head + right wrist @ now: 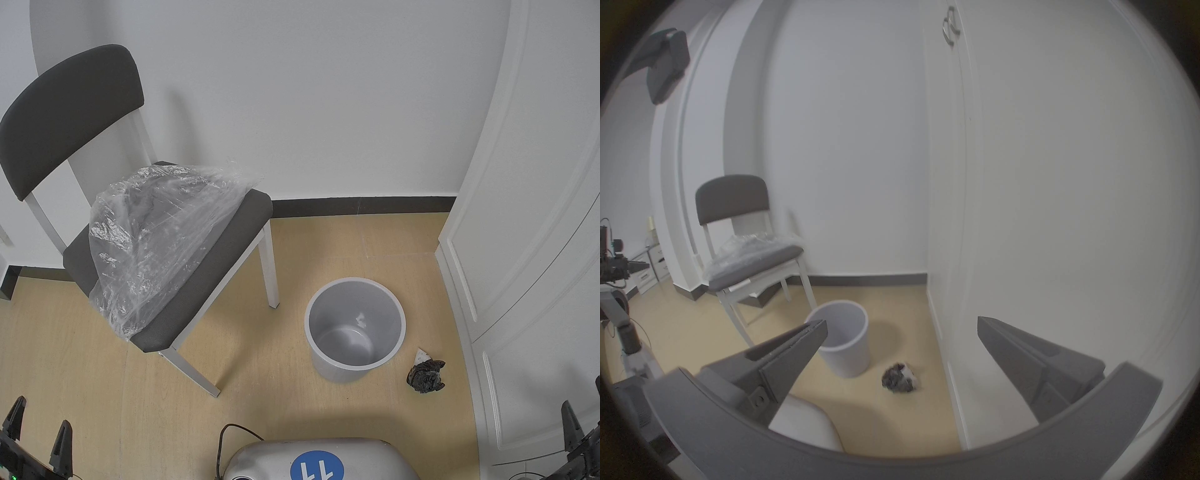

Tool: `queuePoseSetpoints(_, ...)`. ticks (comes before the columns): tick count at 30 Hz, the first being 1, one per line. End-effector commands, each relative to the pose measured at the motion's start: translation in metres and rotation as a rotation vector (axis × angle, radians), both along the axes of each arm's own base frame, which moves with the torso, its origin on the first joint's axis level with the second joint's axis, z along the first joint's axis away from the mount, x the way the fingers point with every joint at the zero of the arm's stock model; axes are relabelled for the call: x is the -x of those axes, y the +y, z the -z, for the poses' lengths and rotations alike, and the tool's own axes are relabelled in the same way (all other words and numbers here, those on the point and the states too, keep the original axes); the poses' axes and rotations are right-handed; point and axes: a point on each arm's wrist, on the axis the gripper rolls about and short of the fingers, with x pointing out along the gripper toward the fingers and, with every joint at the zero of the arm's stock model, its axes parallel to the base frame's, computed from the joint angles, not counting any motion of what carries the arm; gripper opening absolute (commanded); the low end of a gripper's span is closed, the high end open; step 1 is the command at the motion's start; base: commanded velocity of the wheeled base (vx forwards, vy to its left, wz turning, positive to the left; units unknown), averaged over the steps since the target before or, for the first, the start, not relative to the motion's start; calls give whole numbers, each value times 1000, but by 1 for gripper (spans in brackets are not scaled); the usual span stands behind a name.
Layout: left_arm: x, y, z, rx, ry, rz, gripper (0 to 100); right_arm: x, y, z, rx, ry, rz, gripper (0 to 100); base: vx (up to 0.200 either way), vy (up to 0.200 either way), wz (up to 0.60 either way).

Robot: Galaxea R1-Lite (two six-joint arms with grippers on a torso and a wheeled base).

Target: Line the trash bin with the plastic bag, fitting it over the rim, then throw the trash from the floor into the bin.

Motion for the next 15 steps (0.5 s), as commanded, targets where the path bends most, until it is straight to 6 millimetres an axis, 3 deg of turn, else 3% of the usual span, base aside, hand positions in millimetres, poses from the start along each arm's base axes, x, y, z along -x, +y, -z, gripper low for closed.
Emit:
queuePoseSetpoints(1,14,-1,-42,-2,-226,39,100,14,2,-44,19,-160,-92,100,0,0,0)
queuePoseSetpoints(2,20,-1,-63,29,-261,94,100,13,2,-53,19,-138,-96,100,0,0,0)
queuePoseSetpoints(5,18,-1,-78,-4,-209,118,100,4,2,-64,17,-94,-103,100,0,0,0)
queuePoseSetpoints(10,-20,-2,-109,-41,25,126,100,-37,2,-110,-14,34,-99,100,0,0,0)
queuePoseSetpoints(11,-20,-2,-109,-41,25,126,100,-37,2,-110,-14,34,-99,100,0,0,0)
queuePoseSetpoints(12,-44,-3,-117,-72,126,134,100,-54,2,-123,-30,67,-82,100,0,0,0)
queuePoseSetpoints(15,-74,-4,-116,-113,249,134,100,-72,1,-133,-33,111,-59,100,0,0,0)
